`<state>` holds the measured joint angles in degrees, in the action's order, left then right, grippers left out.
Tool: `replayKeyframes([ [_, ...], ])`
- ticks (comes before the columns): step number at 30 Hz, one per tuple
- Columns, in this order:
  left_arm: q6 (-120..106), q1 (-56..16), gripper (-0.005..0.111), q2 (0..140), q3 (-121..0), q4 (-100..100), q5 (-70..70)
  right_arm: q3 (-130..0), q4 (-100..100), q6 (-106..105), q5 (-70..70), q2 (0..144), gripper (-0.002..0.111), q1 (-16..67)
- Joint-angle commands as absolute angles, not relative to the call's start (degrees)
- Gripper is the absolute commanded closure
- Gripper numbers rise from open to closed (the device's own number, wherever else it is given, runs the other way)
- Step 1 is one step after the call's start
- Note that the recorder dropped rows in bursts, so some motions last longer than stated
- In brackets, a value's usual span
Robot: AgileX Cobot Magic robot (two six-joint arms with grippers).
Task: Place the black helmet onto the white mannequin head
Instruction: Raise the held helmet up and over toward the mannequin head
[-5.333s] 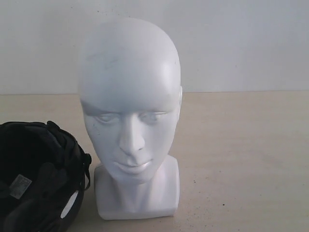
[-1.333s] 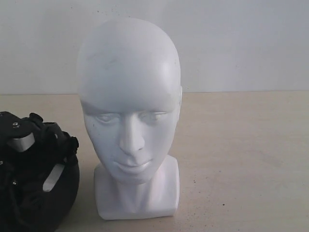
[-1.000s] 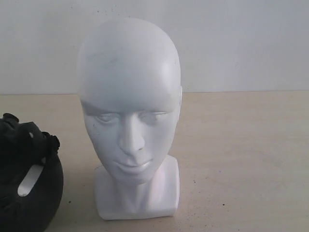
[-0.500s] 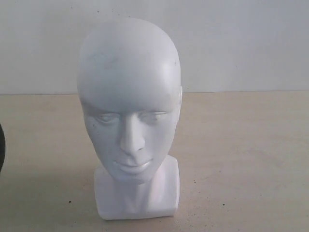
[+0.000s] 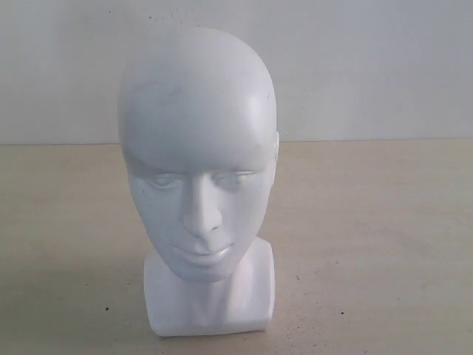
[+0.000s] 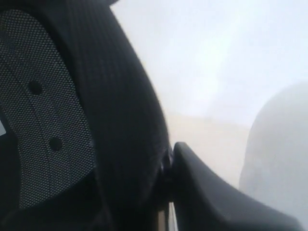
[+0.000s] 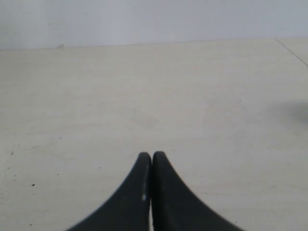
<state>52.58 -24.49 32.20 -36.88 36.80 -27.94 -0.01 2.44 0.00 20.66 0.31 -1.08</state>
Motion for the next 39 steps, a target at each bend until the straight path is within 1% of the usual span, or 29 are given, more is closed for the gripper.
replayKeyframes([
  [1, 79.34, -24.73, 0.102, 31.29, -37.4, 64.09, -11.13, 0.0, 2.36, 0.0, 20.33, 0.0, 0.108, -0.82],
  [3, 94.87, -24.73, 0.102, 31.29, -37.4, 78.5, -5.92, 0.0, 2.36, 0.0, 20.33, 0.0, 0.108, -0.82],
  [5, 103.36, -24.73, 0.102, 31.41, -37.4, 84.83, -3.99, 0.0, 2.36, 0.0, 20.33, 0.0, 0.108, -0.82],
  [16, 106.21, -24.63, 0.102, 31.52, -38.45, 84.86, 4.85, 0.0, 2.36, 0.0, 20.33, 0.0, 0.108, -0.82],
  [19, 105.56, -24.63, 0.102, 31.08, -39.25, 85.08, 5.41, 0.0, 2.36, 0.0, 20.33, 0.0, 0.108, -0.82],
  [21, 109.08, -24.63, 0.102, 30.25, -39.38, 90.12, 4.77, 0.0, 2.36, 0.0, 20.33, 0.0, 0.108, -0.82],
  [22, 118.13, -24.63, 0.102, 29.85, -39.49, 98.11, 4.64, 0.0, 2.36, 0.0, 20.33, 0.0, 0.108, -0.82],
  [23, 120.38, -24.63, 0.102, 29.45, -39.53, 99.95, 4.47, 0.0, 2.36, 0.0, 20.33, 0.0, 0.108, -0.82],
  [34, 118.34, -24.63, 0.102, 28.46, -39.62, 98.31, 3.18, 0.0, 2.36, 0.0, 20.33, 0.0, 0.108, -0.82],
  [36, 106.45, -24.63, 0.102, 28.46, -39.51, 88.07, 3.18, 0.0, 2.36, 0.0, 20.33, 0.0, 0.108, -0.82],
  [39, 80.56, -24.63, 0.102, 28.46, -39.2, 65.59, 3.6, 0.0, 2.36, 0.0, 20.33, 0.0, 0.108, -0.82],
])
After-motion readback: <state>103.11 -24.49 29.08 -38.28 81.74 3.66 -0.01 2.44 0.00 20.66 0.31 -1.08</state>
